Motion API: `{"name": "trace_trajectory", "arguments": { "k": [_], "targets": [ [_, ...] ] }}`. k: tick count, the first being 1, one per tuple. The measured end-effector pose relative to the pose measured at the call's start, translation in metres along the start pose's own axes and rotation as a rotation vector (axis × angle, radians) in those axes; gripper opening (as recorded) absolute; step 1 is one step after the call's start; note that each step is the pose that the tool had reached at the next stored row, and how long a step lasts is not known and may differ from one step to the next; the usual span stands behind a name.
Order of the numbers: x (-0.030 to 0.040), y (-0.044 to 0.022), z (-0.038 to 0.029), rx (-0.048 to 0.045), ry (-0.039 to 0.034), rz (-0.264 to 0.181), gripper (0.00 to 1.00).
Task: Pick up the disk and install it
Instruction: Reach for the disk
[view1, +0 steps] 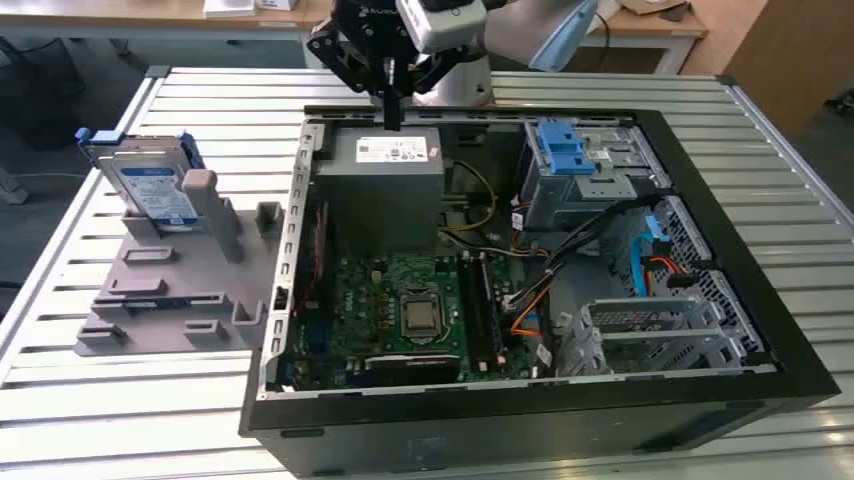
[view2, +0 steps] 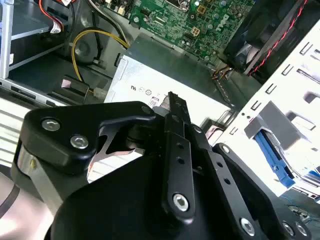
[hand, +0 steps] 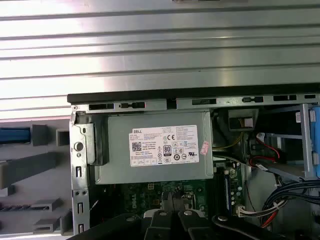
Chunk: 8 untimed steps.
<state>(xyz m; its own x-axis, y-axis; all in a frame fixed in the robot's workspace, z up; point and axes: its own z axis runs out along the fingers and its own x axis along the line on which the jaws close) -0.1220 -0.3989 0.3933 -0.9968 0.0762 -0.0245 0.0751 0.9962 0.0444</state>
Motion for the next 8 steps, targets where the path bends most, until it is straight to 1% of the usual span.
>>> {"name": "trace_trajectory", "arguments": {
  "k": [1, 3, 8],
  "targets": [
    [0.0000, 0.0000, 0.0000, 0.0000, 0.0000, 0.000, 0.11],
    [0.0030, -0.0003, 0.0012, 0.0000, 0.0000, 0.000, 0.11],
    [0.0039, -0.0004, 0.0015, 0.0000, 0.0000, 0.000, 0.11]
  ]
}}
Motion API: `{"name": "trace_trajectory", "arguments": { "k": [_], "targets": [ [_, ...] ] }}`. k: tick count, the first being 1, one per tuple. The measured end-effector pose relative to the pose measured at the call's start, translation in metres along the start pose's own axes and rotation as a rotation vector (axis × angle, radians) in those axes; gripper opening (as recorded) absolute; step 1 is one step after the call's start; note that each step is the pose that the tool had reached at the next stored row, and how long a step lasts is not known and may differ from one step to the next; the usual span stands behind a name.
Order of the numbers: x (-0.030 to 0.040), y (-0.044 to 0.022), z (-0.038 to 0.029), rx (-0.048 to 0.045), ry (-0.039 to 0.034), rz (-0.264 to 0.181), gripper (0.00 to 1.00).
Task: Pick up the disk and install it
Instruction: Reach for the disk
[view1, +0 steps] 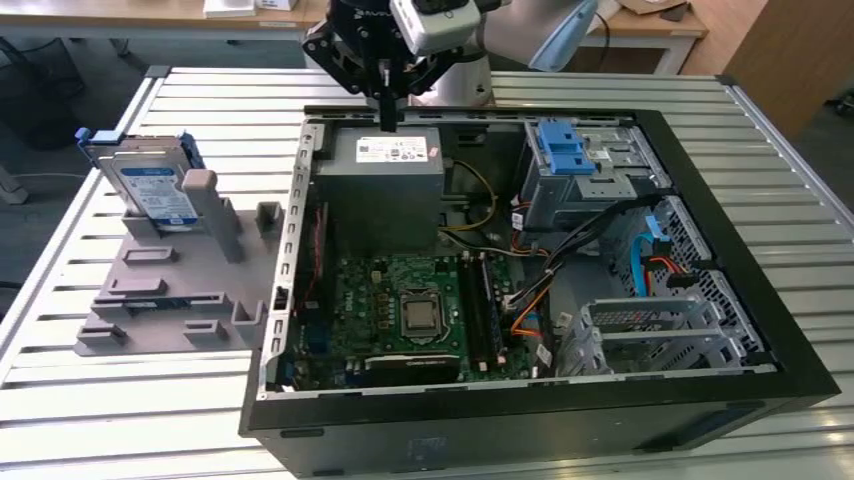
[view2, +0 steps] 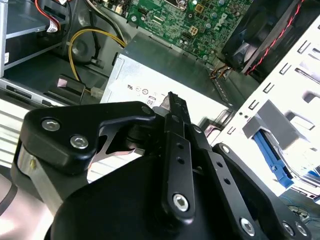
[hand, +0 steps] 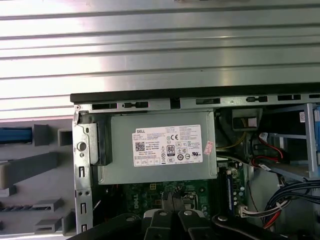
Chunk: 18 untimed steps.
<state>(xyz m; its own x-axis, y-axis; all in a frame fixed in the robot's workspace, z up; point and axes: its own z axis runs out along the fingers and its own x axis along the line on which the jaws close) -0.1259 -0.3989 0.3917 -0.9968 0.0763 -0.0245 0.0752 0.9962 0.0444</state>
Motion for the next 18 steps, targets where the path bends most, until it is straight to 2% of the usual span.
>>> {"name": "trace_trajectory", "arguments": {
  "k": [18],
  "targets": [
    [0.0041, -0.0004, 0.0018, 0.0000, 0.0000, 0.000, 0.11]
  ]
}}
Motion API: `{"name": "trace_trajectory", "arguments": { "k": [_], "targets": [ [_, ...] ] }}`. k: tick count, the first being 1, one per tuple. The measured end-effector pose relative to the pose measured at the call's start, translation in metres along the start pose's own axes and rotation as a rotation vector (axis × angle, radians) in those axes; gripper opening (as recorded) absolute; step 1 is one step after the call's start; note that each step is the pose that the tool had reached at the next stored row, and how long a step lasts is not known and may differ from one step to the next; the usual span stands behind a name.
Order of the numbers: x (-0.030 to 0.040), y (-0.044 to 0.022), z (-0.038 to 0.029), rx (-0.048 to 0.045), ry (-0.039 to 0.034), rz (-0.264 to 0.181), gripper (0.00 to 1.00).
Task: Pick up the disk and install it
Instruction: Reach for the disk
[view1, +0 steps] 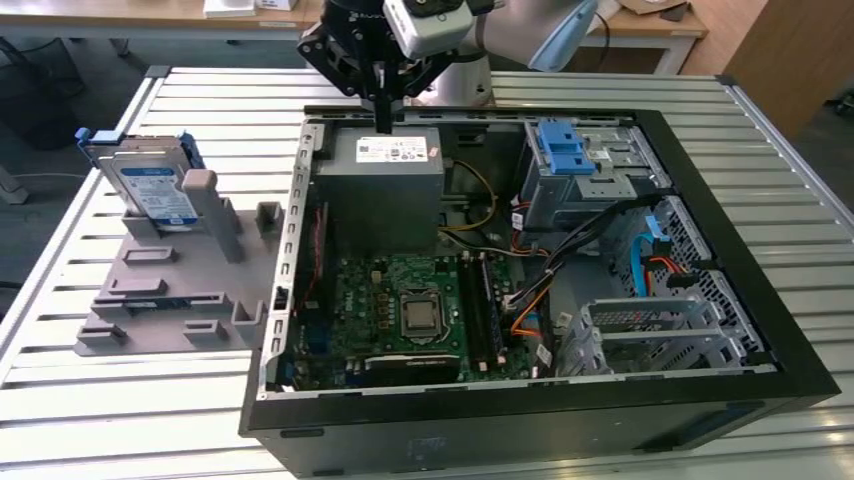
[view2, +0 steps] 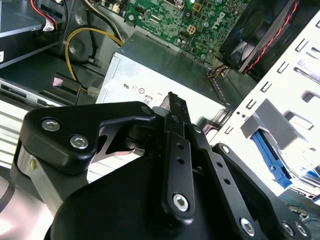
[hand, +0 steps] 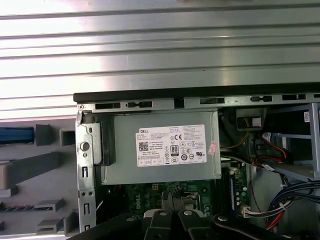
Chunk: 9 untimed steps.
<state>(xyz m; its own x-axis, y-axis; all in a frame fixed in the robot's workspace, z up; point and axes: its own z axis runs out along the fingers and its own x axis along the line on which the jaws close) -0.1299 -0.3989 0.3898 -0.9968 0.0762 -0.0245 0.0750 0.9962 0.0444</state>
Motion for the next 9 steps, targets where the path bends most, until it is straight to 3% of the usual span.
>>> {"name": "trace_trajectory", "arguments": {
  "k": [9],
  "targets": [
    [0.0019, -0.0002, 0.0004, 0.0000, 0.0000, 0.000, 0.11]
  ]
}}
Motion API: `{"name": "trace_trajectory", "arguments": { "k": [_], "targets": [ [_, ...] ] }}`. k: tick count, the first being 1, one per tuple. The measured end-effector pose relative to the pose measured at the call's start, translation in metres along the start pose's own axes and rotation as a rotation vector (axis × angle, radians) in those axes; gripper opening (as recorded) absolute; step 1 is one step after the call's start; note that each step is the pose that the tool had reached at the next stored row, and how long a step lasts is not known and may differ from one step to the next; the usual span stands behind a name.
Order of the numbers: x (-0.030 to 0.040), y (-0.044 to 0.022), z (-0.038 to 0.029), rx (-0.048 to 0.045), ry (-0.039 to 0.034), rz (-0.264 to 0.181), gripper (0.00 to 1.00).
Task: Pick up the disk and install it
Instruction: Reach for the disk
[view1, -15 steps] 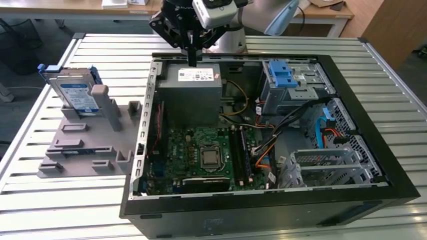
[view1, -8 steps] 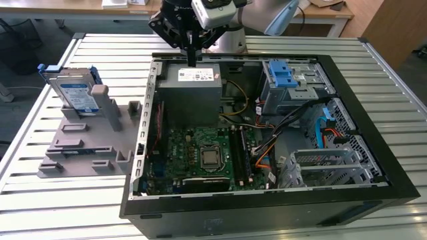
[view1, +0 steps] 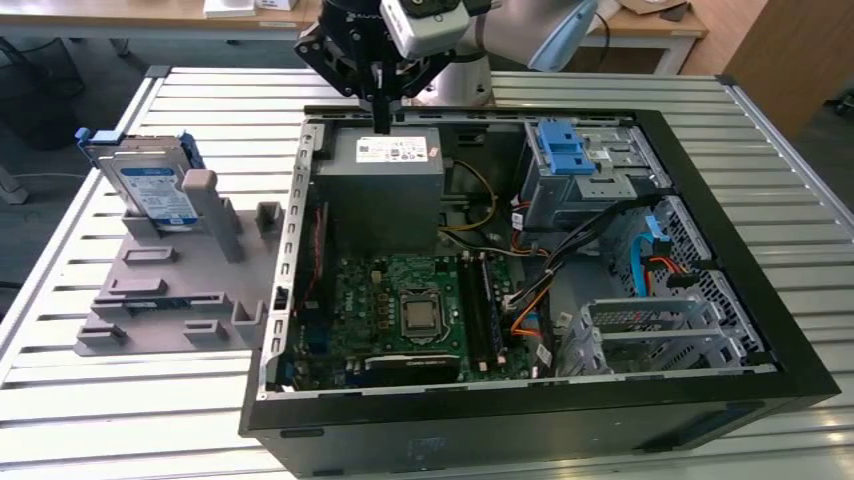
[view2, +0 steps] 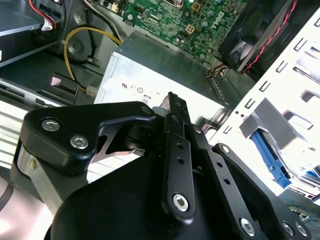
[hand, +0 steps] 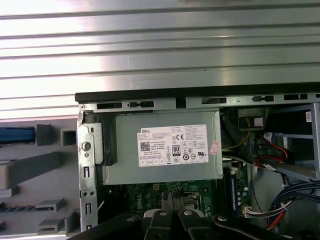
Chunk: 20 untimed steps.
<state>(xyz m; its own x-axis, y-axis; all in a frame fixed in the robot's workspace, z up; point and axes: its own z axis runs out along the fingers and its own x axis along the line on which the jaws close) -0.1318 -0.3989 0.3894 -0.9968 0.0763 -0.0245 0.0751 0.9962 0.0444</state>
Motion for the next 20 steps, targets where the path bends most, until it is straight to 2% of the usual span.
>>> {"name": "trace_trajectory", "arguments": {
  "k": [20],
  "targets": [
    [0.0039, -0.0004, 0.0011, 0.0001, 0.0001, 0.000, 0.11]
  ]
}}
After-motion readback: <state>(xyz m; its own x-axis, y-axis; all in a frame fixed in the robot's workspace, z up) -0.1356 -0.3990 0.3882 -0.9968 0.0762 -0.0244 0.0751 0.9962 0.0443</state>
